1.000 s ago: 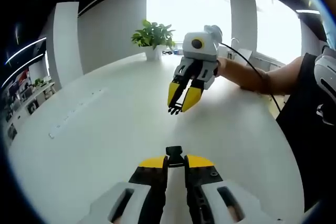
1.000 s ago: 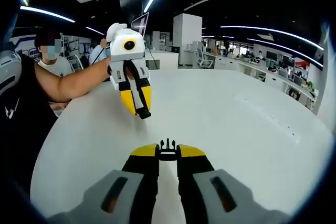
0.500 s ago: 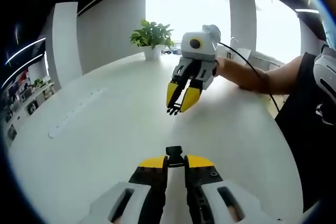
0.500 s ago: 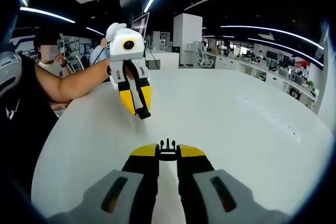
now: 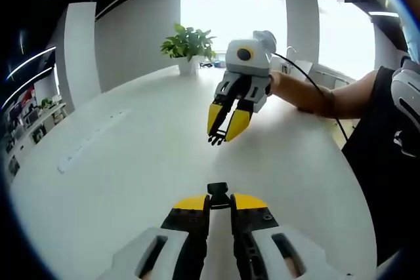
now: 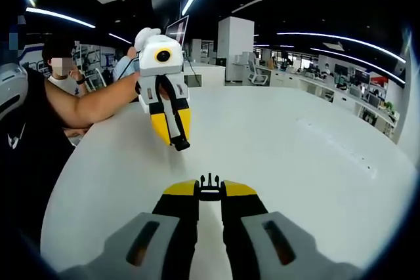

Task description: Snap the two parts of the plastic buckle together until the buckle closes and remains connected.

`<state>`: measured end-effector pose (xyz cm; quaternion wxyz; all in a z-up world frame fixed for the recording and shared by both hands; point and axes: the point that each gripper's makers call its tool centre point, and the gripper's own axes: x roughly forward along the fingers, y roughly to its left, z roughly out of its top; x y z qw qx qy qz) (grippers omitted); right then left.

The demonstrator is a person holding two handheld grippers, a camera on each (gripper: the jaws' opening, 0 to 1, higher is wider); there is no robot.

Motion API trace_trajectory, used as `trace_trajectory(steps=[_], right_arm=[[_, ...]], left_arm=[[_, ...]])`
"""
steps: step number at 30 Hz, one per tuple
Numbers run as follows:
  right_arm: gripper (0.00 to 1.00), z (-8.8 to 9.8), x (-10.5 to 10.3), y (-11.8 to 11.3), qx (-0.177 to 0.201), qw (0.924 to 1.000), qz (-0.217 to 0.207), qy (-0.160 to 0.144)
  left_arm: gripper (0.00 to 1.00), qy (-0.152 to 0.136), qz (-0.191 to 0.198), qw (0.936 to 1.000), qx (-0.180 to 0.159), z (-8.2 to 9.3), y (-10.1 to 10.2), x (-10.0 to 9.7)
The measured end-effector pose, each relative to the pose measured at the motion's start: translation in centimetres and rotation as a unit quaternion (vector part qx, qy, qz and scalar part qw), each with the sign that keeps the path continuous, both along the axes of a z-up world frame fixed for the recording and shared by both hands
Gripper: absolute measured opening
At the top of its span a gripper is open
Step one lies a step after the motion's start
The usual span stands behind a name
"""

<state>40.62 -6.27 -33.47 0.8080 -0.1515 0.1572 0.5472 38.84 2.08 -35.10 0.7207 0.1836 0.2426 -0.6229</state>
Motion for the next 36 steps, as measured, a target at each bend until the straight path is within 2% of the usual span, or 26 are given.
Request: trace_trajectory(steps=[9, 13, 36], right_arm=[[0.12, 0.1, -0.6, 0.4, 0.000, 1.0000, 0.009, 0.001], [0.12, 0.0, -0.7, 0.4, -0.002, 0.9999, 0.011, 0.004], [0.12, -0.4, -1.5, 0.8, -0.008, 0.9995, 0.028, 0.011]], left_arm=[[0.11, -0.008, -0.003, 1.0000, -0.003, 0.5, -0.1, -0.3], [0.11, -0.002, -0.008, 1.0000, -0.003, 0.5, -0.1, -0.6], [0.11, 0.002, -0.014, 0.9999, 0.001, -0.1, 0.0, -0.9]])
